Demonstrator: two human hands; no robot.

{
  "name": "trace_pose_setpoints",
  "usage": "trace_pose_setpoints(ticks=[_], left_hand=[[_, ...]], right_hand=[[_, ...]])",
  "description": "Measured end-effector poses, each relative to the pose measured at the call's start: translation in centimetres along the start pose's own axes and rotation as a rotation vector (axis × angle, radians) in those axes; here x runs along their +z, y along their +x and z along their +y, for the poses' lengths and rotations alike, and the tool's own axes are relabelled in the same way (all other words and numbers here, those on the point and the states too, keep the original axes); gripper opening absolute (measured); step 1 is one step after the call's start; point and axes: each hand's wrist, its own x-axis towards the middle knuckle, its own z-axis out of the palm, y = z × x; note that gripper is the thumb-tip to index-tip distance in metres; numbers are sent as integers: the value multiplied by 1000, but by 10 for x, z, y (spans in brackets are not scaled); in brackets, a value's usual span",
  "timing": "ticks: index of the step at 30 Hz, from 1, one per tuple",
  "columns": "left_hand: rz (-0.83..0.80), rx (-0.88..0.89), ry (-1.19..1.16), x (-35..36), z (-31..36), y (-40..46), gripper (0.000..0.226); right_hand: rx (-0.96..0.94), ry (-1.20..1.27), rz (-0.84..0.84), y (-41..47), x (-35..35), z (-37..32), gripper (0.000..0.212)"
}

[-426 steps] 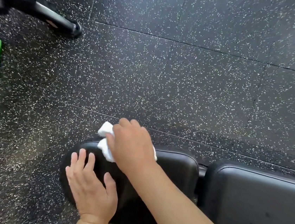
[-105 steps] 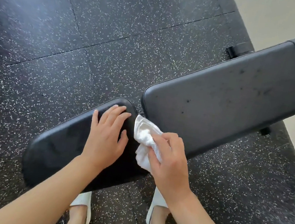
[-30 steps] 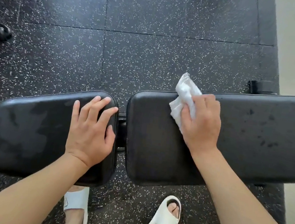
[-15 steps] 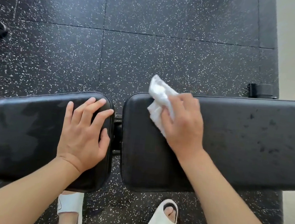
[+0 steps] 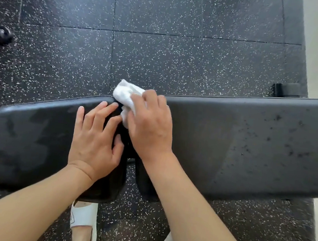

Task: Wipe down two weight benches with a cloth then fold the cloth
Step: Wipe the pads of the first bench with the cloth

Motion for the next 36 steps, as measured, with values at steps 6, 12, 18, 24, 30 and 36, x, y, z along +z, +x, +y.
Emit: trace_pose_setpoints(ticks=[6, 12, 18, 24, 30, 36], left_hand=[[13, 9, 1, 1, -1, 0, 50], [22, 6, -22, 0, 2, -1, 50], [15, 0, -34, 0, 2, 0, 45], [18, 7, -35, -2, 1, -1, 48], [11, 4, -74, -3, 2, -1, 48], [-4, -8, -84, -3, 1, 0, 48]], right_hand=[[146, -68, 115, -59, -61, 105, 23], [345, -125, 179, -91, -63, 106, 18], [176, -79, 100, -74, -2, -17, 25], [191, -30, 62, -121, -33, 19, 28], [443, -222, 136, -180, -87, 93, 24], [314, -152, 72, -128, -26, 6, 25]])
